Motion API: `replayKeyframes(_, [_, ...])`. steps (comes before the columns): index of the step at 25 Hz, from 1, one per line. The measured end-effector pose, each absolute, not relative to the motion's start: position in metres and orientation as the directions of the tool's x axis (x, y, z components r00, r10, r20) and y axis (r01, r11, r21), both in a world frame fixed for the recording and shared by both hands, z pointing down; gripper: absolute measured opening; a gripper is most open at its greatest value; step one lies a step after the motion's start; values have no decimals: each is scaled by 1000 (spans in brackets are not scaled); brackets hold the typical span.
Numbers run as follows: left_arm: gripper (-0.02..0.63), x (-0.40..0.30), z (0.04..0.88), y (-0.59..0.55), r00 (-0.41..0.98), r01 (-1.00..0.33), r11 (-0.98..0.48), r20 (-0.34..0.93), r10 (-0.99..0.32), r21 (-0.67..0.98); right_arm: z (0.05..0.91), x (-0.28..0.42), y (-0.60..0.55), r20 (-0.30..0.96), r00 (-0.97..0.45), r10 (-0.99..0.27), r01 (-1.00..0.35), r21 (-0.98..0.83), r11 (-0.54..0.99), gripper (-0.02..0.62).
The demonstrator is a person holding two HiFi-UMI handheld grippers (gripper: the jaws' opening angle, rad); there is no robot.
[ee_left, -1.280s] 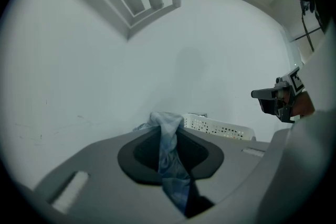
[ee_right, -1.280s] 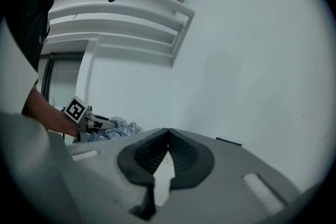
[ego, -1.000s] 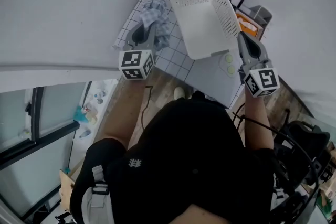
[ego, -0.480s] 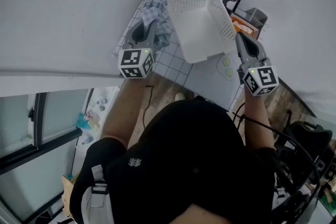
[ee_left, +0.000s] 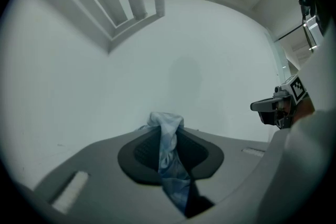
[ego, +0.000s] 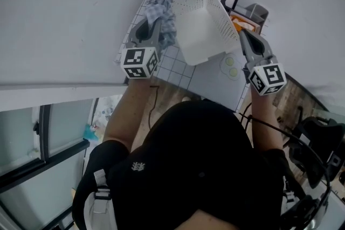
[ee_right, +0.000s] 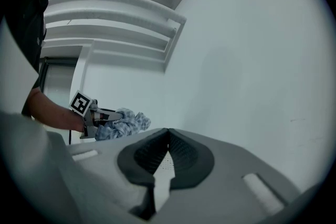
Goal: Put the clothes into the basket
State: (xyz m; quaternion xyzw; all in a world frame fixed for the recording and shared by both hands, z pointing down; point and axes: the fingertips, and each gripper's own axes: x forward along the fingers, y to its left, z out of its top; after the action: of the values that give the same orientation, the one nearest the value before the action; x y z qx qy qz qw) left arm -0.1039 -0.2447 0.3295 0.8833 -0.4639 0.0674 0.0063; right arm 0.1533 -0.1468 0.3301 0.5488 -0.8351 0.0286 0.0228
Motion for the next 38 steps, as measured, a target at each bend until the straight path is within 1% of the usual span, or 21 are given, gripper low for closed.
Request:
replayKeyframes(17, [69, -40, 321, -261, 671, -734, -678, 104, -734, -48, 332, 190, -140, 69, -313, -947, -950, -28, 312, 2])
replayKeyframes(38, [69, 27, 323, -275, 752, -651, -758, 108, -651, -31, 329, 232, -137, 65, -222, -973, -975, -28, 221, 2])
